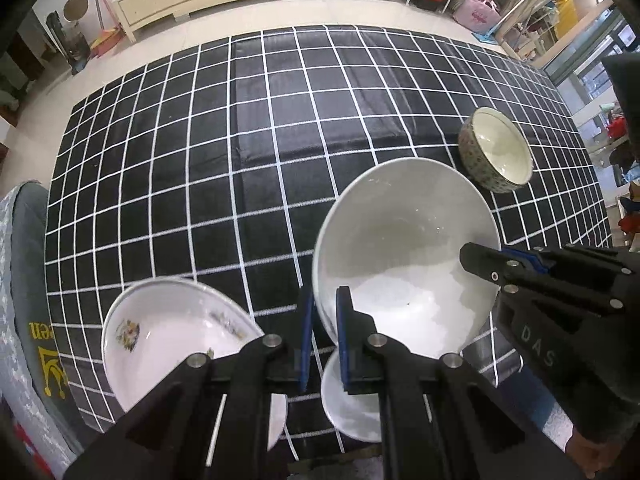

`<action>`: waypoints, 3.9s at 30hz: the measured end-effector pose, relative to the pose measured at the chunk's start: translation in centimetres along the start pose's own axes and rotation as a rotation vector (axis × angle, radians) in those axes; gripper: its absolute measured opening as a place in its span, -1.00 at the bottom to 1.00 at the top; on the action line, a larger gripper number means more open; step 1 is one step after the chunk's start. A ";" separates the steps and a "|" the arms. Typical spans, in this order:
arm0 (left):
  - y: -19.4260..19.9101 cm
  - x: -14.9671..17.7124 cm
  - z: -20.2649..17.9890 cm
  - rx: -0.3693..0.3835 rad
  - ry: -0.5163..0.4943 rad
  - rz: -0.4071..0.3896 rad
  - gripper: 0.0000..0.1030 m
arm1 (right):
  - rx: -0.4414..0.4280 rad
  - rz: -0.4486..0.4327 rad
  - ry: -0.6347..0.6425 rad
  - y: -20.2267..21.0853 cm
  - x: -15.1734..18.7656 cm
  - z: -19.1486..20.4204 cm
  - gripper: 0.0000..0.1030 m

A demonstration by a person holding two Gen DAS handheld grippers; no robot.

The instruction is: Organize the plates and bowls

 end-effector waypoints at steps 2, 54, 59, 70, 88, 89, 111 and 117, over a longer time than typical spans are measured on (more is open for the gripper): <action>0.3 0.9 -0.1 -0.002 0.000 -0.004 -0.82 | 0.007 -0.001 0.006 0.2 0.5 0.4 -0.81; -4.4 8.2 -1.3 0.020 0.018 0.109 -0.82 | 0.080 0.129 0.052 -5.8 9.1 -2.5 -0.79; -3.3 7.9 -1.4 0.019 0.010 0.095 -0.82 | 0.074 0.138 0.061 -5.2 9.1 -2.5 -0.53; 0.8 6.0 -4.0 0.069 -0.042 0.036 -0.66 | 0.025 0.047 0.041 -0.3 7.6 -4.4 -0.21; 2.3 -3.8 -12.8 0.087 -0.147 0.017 -0.66 | 0.005 -0.040 -0.103 5.2 2.9 -14.9 -0.21; 2.3 -4.3 -13.2 0.087 -0.152 0.016 -0.66 | -0.002 -0.040 -0.112 5.2 2.4 -15.5 -0.21; -4.7 -16.0 -17.4 0.076 -0.144 0.072 -0.58 | -0.070 0.025 -0.189 -0.9 -7.1 -23.1 -0.21; -6.0 -16.4 -17.3 0.055 -0.149 0.075 -0.62 | -0.045 0.019 -0.174 -1.8 -7.6 -22.7 -0.54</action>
Point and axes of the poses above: each gripper's, at about its wrist camera, not at the fingertips, and y roughly against the way its jaws point, z to its left, x to its underside, the point moved 8 cm from there along -y, roughly the way its jaws point, and after that the axes turned 13 degrees about z, right-handed, at the moved point
